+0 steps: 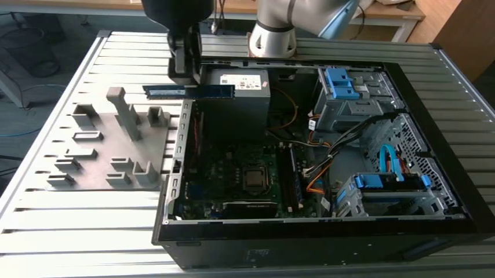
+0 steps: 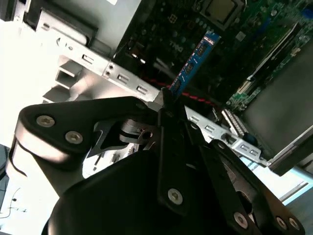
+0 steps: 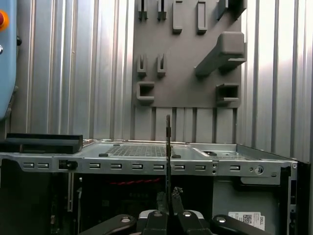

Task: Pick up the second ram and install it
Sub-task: 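Pick up the second ram and move it above second insertion slot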

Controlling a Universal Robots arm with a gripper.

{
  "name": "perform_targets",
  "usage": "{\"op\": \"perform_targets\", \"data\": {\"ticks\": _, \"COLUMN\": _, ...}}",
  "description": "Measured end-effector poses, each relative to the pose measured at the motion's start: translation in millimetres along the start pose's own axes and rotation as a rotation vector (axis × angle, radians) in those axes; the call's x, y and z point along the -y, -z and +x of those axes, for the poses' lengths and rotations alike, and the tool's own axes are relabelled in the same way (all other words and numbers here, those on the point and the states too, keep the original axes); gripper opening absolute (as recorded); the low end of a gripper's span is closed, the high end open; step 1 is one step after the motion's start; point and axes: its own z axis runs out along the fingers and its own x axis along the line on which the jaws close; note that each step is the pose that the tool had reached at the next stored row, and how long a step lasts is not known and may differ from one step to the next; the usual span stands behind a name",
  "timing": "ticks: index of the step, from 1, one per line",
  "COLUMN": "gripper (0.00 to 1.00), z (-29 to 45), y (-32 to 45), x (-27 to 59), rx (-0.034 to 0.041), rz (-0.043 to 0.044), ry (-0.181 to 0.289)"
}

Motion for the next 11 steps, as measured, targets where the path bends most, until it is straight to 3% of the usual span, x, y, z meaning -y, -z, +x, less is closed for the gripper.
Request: {"op": "perform_targets", "data": {"ticks": 11, "gripper": 0.14, "z": 0.5, "y": -0.1, "x": 27.9, "rx": 0.0000, "rz": -0.0001, "ry": 0.000}}
